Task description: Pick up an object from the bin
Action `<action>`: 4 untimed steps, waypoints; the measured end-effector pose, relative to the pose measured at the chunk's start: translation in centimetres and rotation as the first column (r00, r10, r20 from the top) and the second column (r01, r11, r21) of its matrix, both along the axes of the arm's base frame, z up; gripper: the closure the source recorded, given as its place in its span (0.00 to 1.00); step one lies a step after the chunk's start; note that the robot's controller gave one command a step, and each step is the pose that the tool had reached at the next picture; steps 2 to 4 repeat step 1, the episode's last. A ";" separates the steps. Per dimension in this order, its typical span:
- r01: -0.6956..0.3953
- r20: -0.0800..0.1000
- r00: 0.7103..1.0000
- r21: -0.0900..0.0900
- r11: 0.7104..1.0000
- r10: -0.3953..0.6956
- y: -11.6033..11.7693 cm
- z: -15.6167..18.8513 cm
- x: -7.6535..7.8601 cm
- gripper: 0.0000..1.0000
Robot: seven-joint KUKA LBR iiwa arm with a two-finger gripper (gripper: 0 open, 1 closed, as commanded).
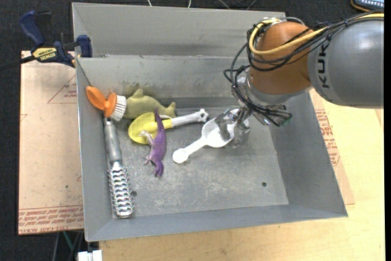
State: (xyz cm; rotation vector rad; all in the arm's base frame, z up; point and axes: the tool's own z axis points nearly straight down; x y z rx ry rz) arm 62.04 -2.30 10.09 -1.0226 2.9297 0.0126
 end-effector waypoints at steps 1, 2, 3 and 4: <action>-0.040 -0.015 0.999 -0.006 0.999 0.040 -3.2 7.9 -2.4 1.00; -0.040 -0.015 0.999 -0.006 0.999 0.040 -3.2 7.9 -2.4 1.00; -0.040 -0.015 0.999 -0.006 0.999 0.040 -3.2 7.9 -2.4 1.00; -0.040 -0.015 0.999 -0.006 0.999 0.040 -3.2 7.9 -2.4 1.00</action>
Offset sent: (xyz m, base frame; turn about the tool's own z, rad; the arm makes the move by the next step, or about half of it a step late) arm -0.0017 0.0095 0.0823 -0.0280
